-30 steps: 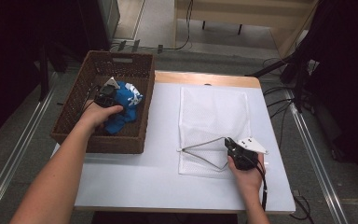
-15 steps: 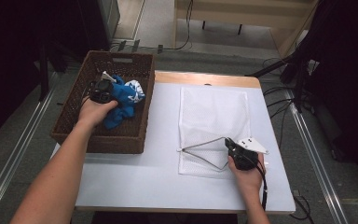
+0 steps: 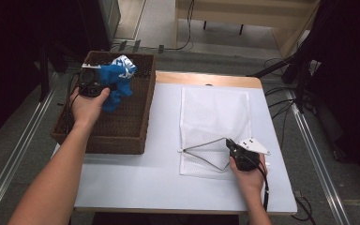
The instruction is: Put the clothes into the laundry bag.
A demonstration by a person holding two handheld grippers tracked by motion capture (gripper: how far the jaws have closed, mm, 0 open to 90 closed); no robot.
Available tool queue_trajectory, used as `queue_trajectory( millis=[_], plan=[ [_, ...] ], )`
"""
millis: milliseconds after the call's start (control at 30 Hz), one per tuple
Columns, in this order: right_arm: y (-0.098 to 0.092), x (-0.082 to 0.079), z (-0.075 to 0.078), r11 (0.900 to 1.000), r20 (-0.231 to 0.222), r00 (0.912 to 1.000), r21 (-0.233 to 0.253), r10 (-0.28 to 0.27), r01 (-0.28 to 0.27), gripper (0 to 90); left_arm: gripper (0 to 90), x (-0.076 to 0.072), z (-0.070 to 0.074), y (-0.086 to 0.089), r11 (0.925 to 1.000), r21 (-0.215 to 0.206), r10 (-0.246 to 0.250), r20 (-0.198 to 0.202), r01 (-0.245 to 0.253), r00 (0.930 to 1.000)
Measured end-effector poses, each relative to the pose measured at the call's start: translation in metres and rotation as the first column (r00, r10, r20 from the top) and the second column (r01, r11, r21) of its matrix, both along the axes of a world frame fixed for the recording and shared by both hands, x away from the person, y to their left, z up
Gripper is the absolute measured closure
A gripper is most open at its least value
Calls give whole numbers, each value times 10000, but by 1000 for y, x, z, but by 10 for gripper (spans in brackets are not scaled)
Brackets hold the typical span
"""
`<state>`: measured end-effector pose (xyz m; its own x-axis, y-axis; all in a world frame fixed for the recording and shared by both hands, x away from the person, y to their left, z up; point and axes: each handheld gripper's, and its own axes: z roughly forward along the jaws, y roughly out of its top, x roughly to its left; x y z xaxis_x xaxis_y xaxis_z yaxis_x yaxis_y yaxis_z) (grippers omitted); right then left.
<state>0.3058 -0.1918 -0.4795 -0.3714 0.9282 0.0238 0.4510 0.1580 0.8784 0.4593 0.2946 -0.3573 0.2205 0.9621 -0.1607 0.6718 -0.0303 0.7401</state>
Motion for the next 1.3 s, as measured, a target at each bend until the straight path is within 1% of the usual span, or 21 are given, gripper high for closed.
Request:
queue_trajectory(
  millis=[33, 167, 200, 267, 300, 400, 500, 533, 567, 600, 633, 767, 800, 867, 1000, 1067, 1100, 1133, 1233, 1267, 1300],
  plan=[
    [0, 0, 0, 10000, -3, 10000, 2, 16, -16, 896, 811, -3, 5, 1, 9998, -178, 86, 342, -80, 9994],
    [0, 0, 0, 10000, 13, 10000, -1, 31, -31, 896, 811, -10, 16, -1, 9991, -347, 263, 1185, -224, 9926],
    [0, 0, 0, 10000, 13, 10000, -1, 31, -31, 896, 811, -10, 16, -1, 9991, -347, 263, 1185, -224, 9926],
    [0, 0, 0, 10000, 16, 10000, -4, 37, -37, 896, 810, -15, 24, -4, 9989, -429, 265, 1738, -193, 9844],
    [0, 0, 0, 10000, 30, 10000, -7, 34, -34, 896, 810, -15, 24, -4, 9989, -429, 265, 1738, -193, 9844],
    [0, 0, 0, 10000, 26, 10000, -5, 39, -39, 895, 809, -21, 31, -11, 9989, -476, 125, 2230, -19, 9747],
    [0, 0, 0, 10000, 32, 10000, -13, 53, -53, 896, 807, -27, 38, -19, 9987, -503, 27, 2753, 116, 9614],
    [0, 0, 0, 10000, 34, 10000, -22, 59, -59, 896, 807, -29, 41, -22, 9986, -515, 42, 2930, 114, 9561],
    [0, 0, 0, 10000, 35, 10000, -27, 69, -68, 895, 806, -32, 46, -27, 9970, -708, -71, 3218, 316, 9468],
    [0, 0, 0, 10000, 35, 10000, -27, 69, -68, 895, 805, -32, 46, -27, 9970, -708, -71, 3218, 316, 9468],
    [0, 0, 0, 10000, 37, 10000, -31, 74, -74, 895, 805, -35, 50, -33, 9956, -780, -231, 3382, 525, 9408],
    [0, 0, 0, 10000, 41, 10000, -27, 64, -64, 895, 803, -39, 55, -44, 9926, -815, -560, 3500, 899, 9351],
    [0, 0, 0, 10000, 43, 10000, -29, 66, -66, 895, 803, -41, 56, -48, 9908, -843, -696, 3546, 1060, 9324],
    [0, 0, 0, 10000, 34, 10000, -33, 70, -70, 895, 803, -42, 57, -55, 9878, -953, -824, 3516, 1232, 9325],
    [0, 0, 0, 10000, 41, 10000, -22, 69, -69, 895, 802, -49, 57, -75, 9789, -1027, -1294, 3593, 1769, 9242],
    [0, 0, 0, 10000, 40, 10000, -23, 70, -70, 895, 802, -52, 58, -84, 9747, -985, -1521, 3658, 2007, 9182],
    [0, 0, 0, 10000, 40, 10000, -35, 73, -73, 895, 802, -55, 60, -93, 9693, -980, -1739, 3756, 2256, 9103],
    [0, 0, 0, 10000, 40, 10000, -35, 73, -73, 895, 802, -55, 60, -93, 9693, -980, -1739, 3756, 2256, 9103],
    [0, 0, 0, 10000, 53, 10000, -42, 74, -73, 895, 802, -62, 63, -107, 9586, -1005, -2090, 3877, 2665, 8978],
    [0, 0, 0, 10000, 52, 10000, -27, 77, -77, 895, 802, -66, 64, -115, 9516, -1019, -2298, 3914, 2901, 8911],
    [0, 0, 0, 10000, 57, 10000, -24, 78, -78, 895, 802, -69, 64, -120, 9477, -1000, -2428, 3899, 3030, 8883]
  ],
)
